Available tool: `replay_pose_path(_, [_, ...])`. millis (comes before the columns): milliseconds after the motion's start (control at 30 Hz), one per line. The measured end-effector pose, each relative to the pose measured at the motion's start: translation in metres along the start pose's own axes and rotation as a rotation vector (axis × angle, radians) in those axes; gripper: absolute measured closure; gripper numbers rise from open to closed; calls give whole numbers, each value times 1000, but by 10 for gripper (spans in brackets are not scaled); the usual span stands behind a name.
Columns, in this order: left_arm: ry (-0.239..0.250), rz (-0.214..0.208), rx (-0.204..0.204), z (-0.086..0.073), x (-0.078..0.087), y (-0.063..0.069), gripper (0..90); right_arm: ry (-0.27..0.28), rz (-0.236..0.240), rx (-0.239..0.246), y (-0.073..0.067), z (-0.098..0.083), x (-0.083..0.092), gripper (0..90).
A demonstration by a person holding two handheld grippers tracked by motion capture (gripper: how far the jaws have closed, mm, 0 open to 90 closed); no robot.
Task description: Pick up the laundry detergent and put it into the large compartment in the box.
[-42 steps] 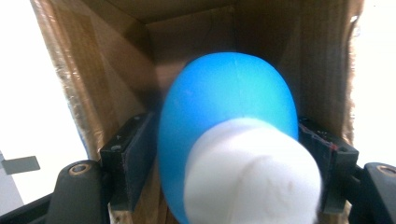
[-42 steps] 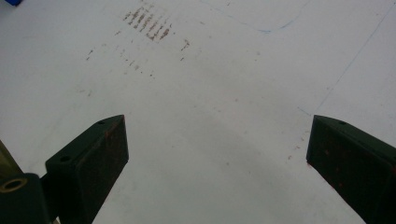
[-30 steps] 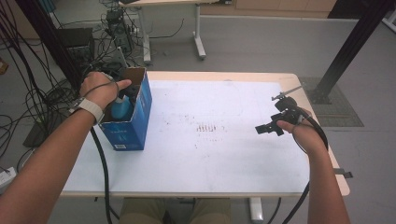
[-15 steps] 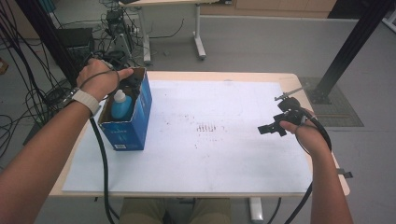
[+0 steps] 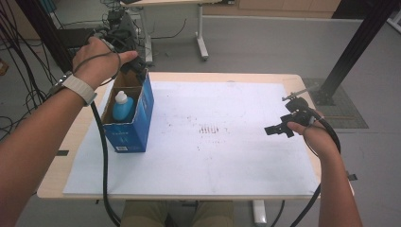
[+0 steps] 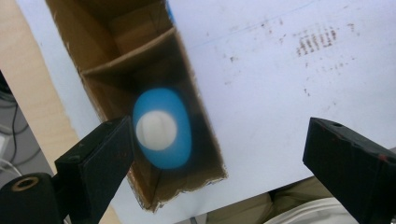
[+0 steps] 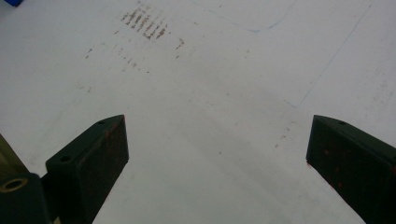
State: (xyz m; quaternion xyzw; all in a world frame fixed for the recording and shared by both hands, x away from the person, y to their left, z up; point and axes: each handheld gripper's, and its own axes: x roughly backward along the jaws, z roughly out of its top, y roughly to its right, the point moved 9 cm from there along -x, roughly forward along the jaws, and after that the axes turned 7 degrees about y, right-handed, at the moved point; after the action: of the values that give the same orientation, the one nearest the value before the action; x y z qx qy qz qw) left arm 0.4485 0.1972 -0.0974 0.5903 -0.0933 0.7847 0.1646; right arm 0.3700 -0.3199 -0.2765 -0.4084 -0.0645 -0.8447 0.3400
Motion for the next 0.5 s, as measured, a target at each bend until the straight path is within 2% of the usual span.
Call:
replay_pose_path(133, [41,-33,-57,3,12,6,73,-4,-2,0,-1,1,1,57])
replay_pose_path(300, [53,-79,-138,7,21,13,69,-2,-2,-5,-1,3,3,57])
replay_pose_path(500, [58,-140,-226,9,23,20,64,-8,-3,-7,-2,7,2,57])
